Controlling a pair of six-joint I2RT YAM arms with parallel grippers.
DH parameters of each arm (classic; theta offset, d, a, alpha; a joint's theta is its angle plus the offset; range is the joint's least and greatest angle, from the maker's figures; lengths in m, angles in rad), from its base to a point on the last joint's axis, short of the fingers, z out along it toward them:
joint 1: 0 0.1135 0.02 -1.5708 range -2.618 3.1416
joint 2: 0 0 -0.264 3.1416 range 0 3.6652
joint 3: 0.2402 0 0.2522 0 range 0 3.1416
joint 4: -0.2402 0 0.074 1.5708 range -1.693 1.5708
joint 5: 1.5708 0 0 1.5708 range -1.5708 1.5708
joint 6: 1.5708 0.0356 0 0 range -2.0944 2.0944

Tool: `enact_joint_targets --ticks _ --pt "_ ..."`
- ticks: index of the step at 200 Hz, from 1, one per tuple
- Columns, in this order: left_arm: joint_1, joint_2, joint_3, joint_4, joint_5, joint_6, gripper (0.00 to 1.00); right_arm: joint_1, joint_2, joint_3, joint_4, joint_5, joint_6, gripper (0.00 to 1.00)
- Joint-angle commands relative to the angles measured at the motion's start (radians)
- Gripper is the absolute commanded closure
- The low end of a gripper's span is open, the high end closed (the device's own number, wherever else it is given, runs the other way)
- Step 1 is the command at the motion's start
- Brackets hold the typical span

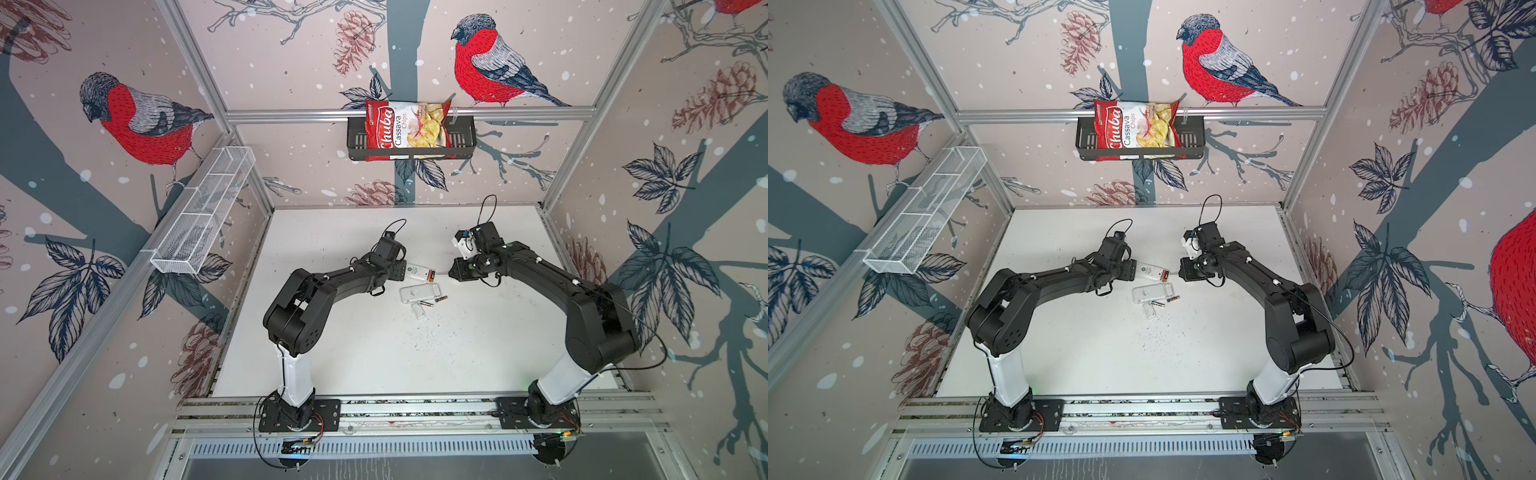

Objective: Unload the batteries from the remote control
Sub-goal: 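Insert the screwdriver tip beside the batteries while the left gripper hovers above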

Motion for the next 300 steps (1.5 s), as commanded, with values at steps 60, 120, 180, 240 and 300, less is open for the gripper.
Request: enact_joint_targets --ticks 60,120,180,240,300 --pt "0.002 0.083 0.08 0.038 0.189 0.025 0.27 0.029 0.042 0.032 -0.016 0.008 -0.029 1.0" --pt "0.003 0.11 0.093 0.052 0.214 0.016 0.34 0.037 0.063 0.044 -0.022 0.019 -0.036 1.0" --pt "0.004 0.133 0.1 0.058 0.231 0.009 0.35 0.036 0.046 0.045 -0.024 0.056 -0.036 1.0" --pt "0.003 0.129 0.096 0.053 0.213 0.009 0.34 0.034 0.04 0.039 -0.018 0.05 -0.038 1.0" --pt "0.002 0.117 0.084 0.037 0.194 0.018 0.41 0.041 0.062 0.041 -0.004 0.037 -0.035 1.0"
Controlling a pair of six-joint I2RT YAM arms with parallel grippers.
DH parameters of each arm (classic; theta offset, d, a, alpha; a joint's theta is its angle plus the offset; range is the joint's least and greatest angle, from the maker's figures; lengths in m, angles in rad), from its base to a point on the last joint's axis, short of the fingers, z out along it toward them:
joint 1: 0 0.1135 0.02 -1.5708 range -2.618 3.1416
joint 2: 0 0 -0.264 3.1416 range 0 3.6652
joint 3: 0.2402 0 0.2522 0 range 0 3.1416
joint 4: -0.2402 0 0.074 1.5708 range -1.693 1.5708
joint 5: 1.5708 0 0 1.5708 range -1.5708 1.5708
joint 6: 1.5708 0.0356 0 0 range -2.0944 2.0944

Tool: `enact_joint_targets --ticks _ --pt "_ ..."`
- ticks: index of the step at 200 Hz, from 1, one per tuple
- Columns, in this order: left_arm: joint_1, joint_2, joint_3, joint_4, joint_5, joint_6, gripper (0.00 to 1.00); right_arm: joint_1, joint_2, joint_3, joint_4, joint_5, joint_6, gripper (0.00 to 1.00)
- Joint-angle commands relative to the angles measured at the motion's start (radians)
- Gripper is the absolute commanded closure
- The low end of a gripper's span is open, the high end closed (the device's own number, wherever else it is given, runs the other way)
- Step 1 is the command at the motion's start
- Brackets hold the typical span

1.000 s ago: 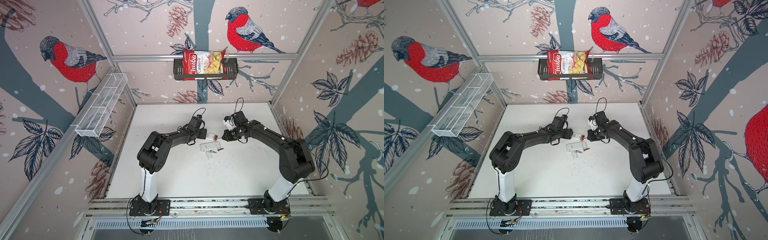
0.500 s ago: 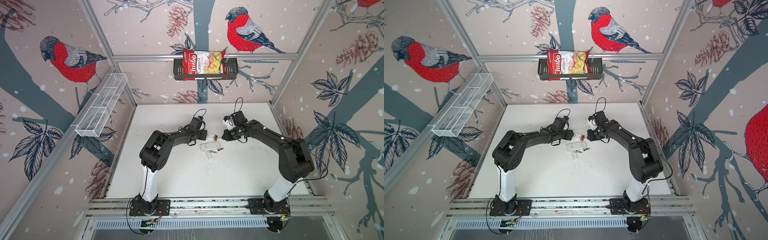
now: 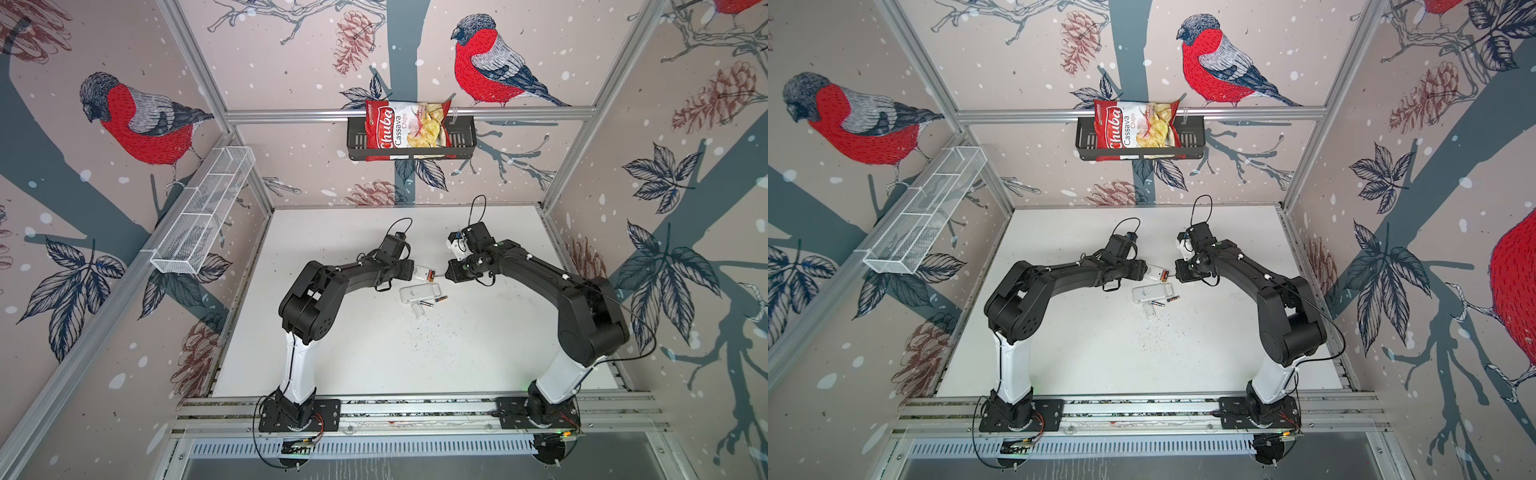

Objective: Unload the batteries from the remote control
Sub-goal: 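Insert the screwdriver tip beside the batteries while the left gripper hovers above, then pry the orange battery out of the compartment with the screwdriver tip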

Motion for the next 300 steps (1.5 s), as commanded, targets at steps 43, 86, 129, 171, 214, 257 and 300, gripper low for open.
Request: enact_joint_targets --ticks 43,86,129,171,214,257,300 --pt "-0.006 0.014 0.002 0.009 -0.023 0.013 0.47 0.011 0.014 0.0 0.03 -0.034 -0.011 1.0" --pt "-0.007 0.034 0.015 0.008 -0.018 0.013 0.5 0.011 0.01 -0.02 0.063 -0.071 -0.007 1.0" --pt "-0.006 0.044 0.019 0.002 -0.024 0.014 0.52 0.005 0.001 -0.044 0.098 -0.084 0.007 1.0" --pt "-0.004 0.039 0.019 0.002 -0.021 0.014 0.53 -0.008 -0.005 -0.071 0.152 -0.106 0.027 1.0" --pt "-0.003 0.035 0.015 0.003 -0.013 0.01 0.53 -0.019 0.0 -0.105 0.207 -0.141 0.044 1.0" --pt "-0.003 0.034 0.01 0.009 -0.008 0.005 0.54 -0.046 -0.001 -0.157 0.288 -0.2 0.075 1.0" --pt "-0.002 0.036 0.002 0.013 -0.006 0.002 0.54 -0.081 -0.023 -0.203 0.352 -0.234 0.105 1.0"
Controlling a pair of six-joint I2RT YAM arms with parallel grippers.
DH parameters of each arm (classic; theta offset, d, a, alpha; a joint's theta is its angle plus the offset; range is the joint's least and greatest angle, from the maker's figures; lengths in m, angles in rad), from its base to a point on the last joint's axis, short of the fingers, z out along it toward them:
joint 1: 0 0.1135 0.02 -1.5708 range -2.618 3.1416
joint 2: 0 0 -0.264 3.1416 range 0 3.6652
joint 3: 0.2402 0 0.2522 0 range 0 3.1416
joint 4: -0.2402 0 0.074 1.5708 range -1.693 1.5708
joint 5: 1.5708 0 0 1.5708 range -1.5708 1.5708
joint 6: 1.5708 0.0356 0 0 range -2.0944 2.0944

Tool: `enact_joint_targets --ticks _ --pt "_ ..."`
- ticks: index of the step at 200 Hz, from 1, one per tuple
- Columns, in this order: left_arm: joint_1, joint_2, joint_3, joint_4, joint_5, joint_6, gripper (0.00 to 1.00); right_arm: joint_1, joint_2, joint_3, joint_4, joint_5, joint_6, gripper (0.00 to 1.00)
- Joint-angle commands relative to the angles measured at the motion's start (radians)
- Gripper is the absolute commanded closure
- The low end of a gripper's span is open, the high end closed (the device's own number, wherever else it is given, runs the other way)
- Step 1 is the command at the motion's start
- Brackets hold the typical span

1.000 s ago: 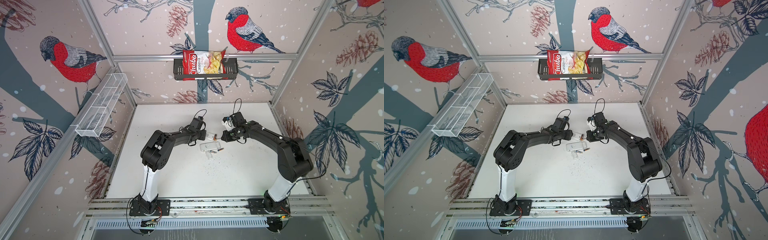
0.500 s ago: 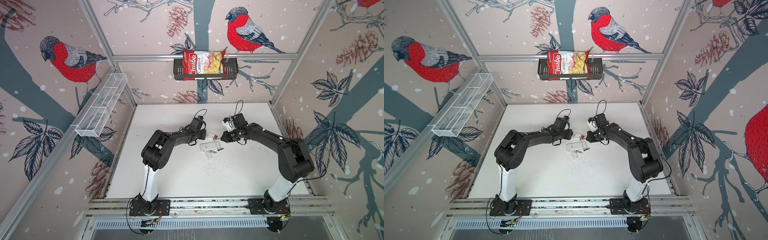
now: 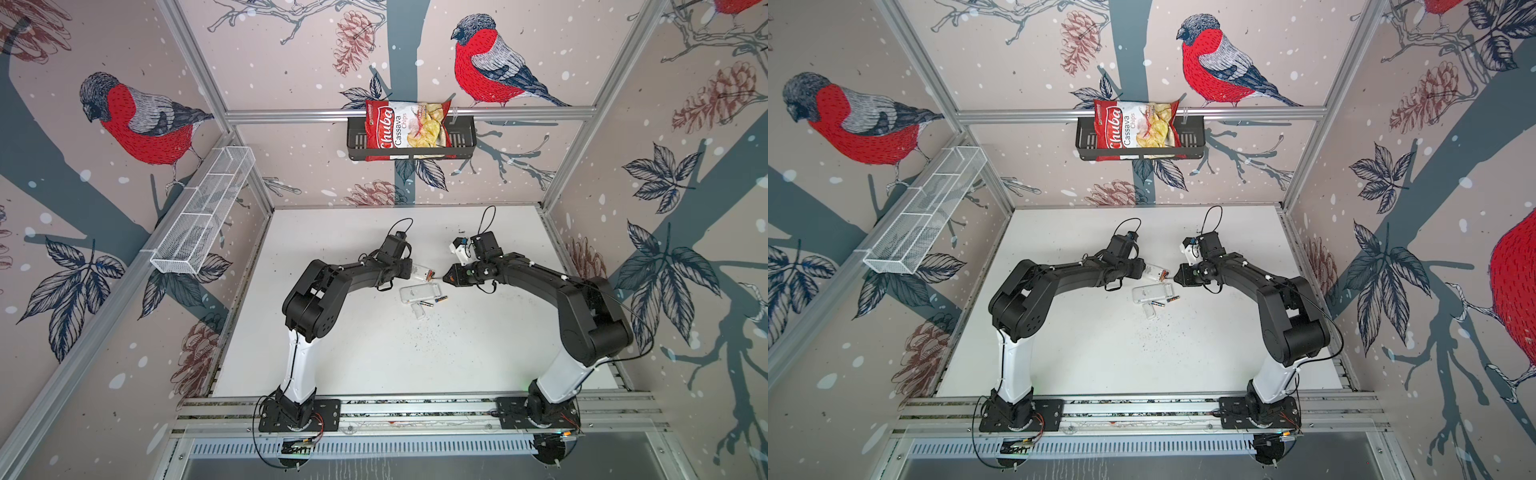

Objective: Unload the batteries from the remote control
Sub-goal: 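Pry the orange battery out of the compartment with the screwdriver tip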

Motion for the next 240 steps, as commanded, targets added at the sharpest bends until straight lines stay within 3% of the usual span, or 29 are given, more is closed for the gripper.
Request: enact_joint_targets --ticks 1,61,240 --pt "0.0 0.001 -0.009 -0.033 0.015 0.005 0.54 -0.013 -0.012 -0.021 0.09 -0.03 0.024 1.0" --pt "0.002 0.001 -0.007 -0.035 0.013 0.002 0.55 -0.041 -0.039 -0.071 0.148 -0.056 0.049 1.0" --pt "0.005 0.007 -0.006 -0.033 0.015 -0.013 0.55 -0.052 0.057 -0.135 0.356 -0.212 0.096 1.0"
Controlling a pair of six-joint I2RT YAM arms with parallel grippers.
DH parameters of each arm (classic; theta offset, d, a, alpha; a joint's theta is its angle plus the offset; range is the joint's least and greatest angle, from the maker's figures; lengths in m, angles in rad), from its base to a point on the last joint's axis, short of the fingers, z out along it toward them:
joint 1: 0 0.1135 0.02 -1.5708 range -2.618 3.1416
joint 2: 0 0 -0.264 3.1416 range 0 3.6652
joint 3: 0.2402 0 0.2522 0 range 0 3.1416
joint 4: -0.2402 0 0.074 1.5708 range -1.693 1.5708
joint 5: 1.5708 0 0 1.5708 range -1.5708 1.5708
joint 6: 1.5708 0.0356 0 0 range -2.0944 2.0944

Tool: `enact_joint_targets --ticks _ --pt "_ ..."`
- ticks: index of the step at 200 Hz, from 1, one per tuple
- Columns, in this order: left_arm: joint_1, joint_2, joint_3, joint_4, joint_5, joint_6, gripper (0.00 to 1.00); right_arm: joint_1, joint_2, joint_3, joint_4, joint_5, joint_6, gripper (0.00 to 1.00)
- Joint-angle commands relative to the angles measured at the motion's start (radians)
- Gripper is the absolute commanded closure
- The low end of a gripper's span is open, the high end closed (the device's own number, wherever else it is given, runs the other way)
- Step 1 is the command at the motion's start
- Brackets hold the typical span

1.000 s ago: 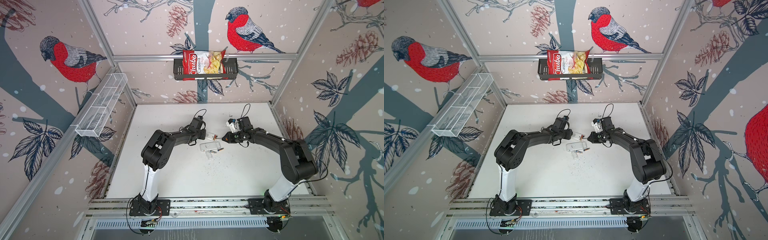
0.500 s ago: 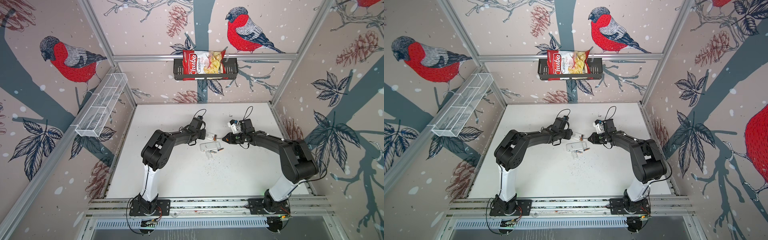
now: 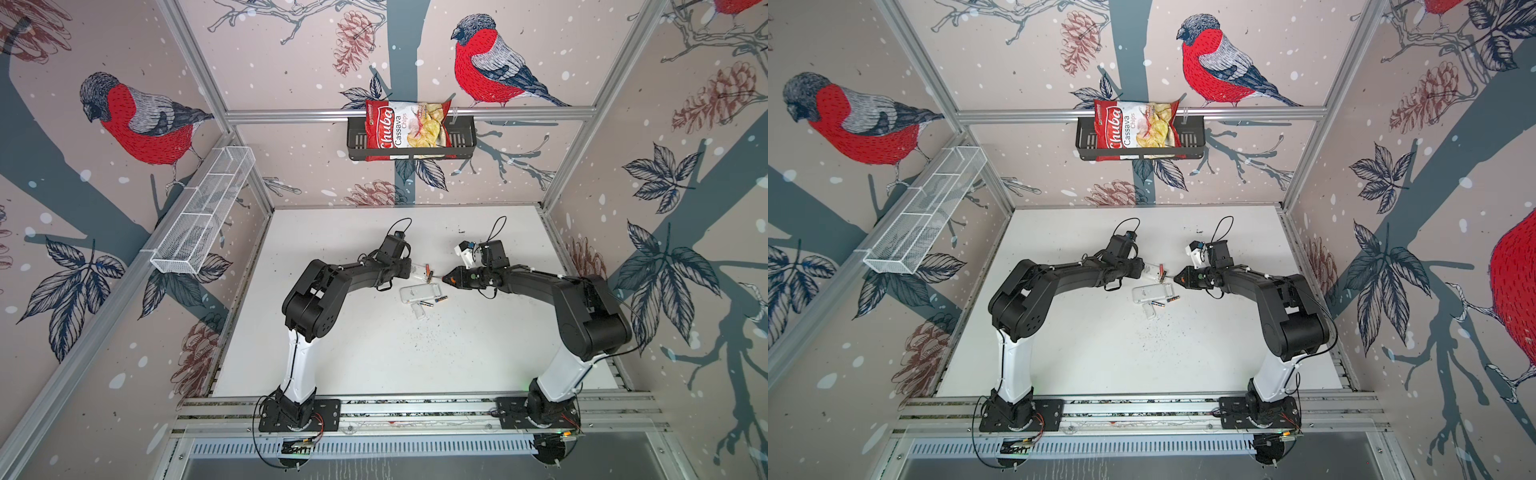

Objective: Unload the batteries from the remote control
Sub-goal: 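Pry the orange battery out of the compartment with the screwdriver tip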

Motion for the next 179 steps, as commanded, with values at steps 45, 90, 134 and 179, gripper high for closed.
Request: enact_joint_targets --ticks 45,90,134,179 --pt "0.043 0.007 0.007 -0.027 0.043 -0.011 0.55 0.007 0.049 0.031 0.071 -0.056 0.018 1.0" --pt "0.081 0.028 0.061 -0.046 0.056 -0.01 0.55 0.016 0.062 0.063 0.061 -0.063 0.014 1.0" --pt "0.098 0.038 0.08 -0.047 0.065 -0.012 0.56 0.026 0.062 0.084 0.027 -0.053 -0.001 1.0" --pt "0.099 0.045 0.08 -0.045 0.068 -0.011 0.56 0.042 0.039 0.072 -0.018 -0.04 -0.032 1.0"
